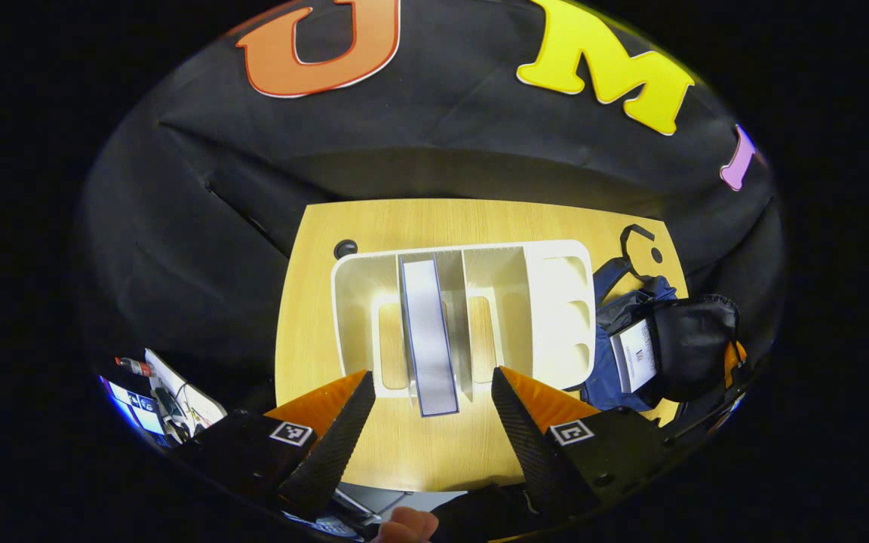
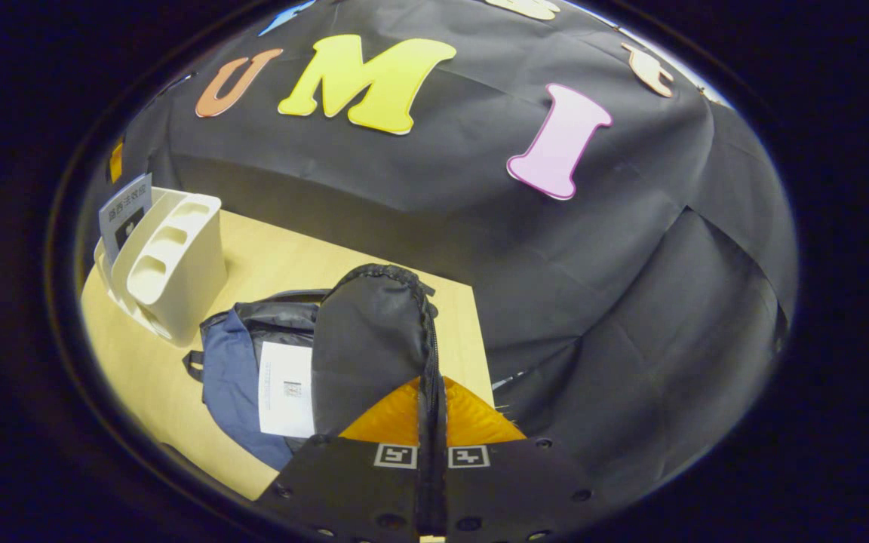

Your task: Open the schoolbag, grab two books from the bookshelf and put them into the schoolbag.

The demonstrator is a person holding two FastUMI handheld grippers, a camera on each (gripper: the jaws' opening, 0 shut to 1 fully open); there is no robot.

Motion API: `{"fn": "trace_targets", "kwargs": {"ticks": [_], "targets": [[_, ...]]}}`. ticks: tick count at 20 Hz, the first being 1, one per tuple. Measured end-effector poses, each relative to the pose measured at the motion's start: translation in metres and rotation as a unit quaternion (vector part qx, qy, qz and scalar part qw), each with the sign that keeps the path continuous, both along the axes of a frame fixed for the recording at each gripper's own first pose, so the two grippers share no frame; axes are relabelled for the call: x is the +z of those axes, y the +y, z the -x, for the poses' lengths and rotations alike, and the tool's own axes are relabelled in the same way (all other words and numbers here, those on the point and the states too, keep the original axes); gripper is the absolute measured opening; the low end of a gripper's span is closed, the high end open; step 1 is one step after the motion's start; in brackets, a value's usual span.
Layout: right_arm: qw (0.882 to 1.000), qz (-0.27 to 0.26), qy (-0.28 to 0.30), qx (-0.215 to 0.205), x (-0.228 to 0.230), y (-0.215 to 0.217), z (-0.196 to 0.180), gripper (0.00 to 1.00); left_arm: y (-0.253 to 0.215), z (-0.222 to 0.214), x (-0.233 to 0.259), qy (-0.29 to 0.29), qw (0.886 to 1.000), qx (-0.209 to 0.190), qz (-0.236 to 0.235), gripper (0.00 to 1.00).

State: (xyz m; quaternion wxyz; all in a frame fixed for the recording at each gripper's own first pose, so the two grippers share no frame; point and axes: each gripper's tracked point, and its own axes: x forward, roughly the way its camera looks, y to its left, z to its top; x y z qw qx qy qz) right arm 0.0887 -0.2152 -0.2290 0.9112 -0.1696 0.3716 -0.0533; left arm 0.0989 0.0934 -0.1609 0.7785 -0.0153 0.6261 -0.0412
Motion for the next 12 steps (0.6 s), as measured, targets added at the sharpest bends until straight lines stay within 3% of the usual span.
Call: {"fn": "trace_targets", "kwargs": {"ticks": [12], "targets": [[1.0, -0.002, 0.008, -0.012, -0.006, -0.003, 0.001, 0.0, -0.001, -0.002, -0.064, 0.112, 0.993, 0.02, 0.007, 0.99]]}}
